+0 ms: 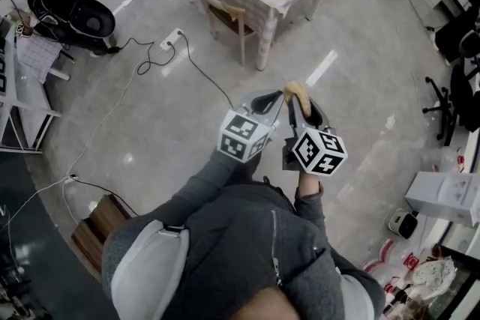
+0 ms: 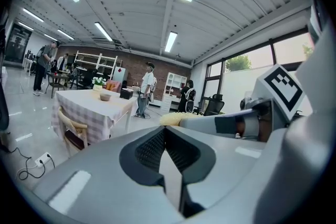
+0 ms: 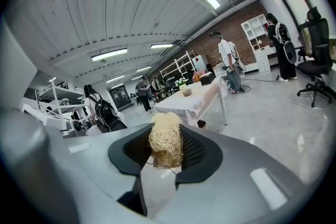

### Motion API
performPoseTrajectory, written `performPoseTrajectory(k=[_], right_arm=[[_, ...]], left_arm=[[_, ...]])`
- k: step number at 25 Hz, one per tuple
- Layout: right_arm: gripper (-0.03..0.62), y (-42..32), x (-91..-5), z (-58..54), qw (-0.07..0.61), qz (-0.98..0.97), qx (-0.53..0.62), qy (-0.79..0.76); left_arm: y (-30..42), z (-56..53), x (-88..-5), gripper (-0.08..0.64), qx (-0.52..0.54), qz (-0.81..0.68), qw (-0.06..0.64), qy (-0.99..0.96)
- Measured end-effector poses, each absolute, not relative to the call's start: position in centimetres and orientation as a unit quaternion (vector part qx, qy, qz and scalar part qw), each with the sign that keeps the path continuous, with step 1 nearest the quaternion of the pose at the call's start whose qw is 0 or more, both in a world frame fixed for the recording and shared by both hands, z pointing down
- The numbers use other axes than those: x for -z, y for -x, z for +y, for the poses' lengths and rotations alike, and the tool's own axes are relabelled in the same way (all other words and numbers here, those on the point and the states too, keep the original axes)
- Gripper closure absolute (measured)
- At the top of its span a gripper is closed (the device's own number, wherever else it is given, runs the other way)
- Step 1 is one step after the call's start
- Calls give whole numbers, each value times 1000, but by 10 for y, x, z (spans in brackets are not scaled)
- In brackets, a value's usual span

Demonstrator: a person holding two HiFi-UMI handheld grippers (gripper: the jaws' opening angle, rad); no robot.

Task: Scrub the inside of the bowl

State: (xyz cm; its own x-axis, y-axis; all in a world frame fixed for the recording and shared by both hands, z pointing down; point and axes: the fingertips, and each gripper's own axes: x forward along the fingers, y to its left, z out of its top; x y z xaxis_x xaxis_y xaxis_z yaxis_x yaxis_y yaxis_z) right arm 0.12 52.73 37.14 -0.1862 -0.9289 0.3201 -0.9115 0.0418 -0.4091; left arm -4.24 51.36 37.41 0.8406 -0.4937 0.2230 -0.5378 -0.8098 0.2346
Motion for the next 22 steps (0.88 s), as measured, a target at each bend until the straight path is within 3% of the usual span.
performPoseTrajectory(k=[22], right_arm=[[468,-41,-366,363,11,724,271,635]], left_arm=[[13,346,-370,551,-66,-289,157,-942]])
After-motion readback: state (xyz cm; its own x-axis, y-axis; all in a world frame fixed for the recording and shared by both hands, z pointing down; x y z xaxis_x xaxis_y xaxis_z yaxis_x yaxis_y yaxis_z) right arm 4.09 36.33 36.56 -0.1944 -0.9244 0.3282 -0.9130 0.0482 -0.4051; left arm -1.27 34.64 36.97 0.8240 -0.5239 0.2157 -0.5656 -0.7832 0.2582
